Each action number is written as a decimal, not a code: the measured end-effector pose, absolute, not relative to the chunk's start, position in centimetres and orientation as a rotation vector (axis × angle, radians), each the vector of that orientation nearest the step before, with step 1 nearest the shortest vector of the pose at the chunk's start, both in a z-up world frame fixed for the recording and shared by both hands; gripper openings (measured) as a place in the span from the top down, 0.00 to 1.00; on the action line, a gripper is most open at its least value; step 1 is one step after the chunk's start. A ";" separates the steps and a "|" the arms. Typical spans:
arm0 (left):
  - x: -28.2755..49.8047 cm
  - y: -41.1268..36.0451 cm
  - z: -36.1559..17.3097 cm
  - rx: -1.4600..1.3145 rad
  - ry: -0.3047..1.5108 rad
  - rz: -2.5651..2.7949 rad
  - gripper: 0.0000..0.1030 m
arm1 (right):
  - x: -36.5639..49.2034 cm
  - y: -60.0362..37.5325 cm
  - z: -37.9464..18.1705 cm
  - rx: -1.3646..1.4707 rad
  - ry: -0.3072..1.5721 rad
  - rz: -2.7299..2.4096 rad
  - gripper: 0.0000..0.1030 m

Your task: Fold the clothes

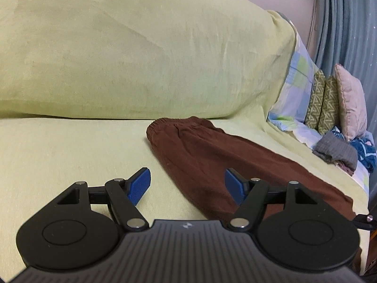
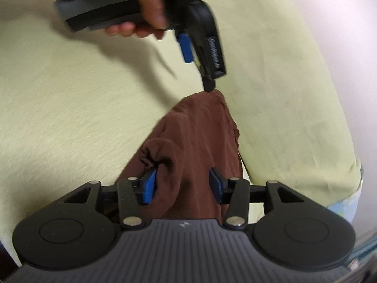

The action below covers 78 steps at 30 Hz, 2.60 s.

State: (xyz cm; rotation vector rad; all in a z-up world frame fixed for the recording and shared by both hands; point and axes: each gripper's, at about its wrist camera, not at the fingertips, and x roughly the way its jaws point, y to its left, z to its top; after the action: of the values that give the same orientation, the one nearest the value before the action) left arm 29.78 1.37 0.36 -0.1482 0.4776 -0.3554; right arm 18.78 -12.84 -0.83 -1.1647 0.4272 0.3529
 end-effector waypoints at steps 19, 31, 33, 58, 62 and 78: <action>30.3 0.9 -0.3 -0.115 0.504 -0.340 0.31 | 18.2 -14.2 1.8 -1.018 0.395 0.596 0.39; 30.4 0.1 -0.7 -0.072 0.525 -0.345 0.30 | 13.8 -17.4 3.1 -0.707 0.519 0.505 0.42; 30.3 -0.1 -0.8 -0.065 0.528 -0.345 0.30 | 13.1 -18.1 3.1 -0.658 0.547 0.470 0.44; 30.2 -0.8 -1.0 -0.020 0.555 -0.386 0.29 | 9.0 -19.6 2.3 -0.730 0.654 0.490 0.92; 29.9 -1.6 -0.9 0.042 0.562 -0.443 0.29 | 9.0 -19.4 3.5 -0.634 0.643 0.499 0.90; 28.0 -3.0 -1.3 0.230 0.601 -0.541 0.28 | 19.1 -16.8 2.6 -0.330 0.664 0.473 0.90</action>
State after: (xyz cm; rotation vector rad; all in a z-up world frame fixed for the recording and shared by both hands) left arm 28.05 -2.95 -1.32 0.2303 0.6005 -0.5411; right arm 19.07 -16.78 2.61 -0.3300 0.6638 0.4733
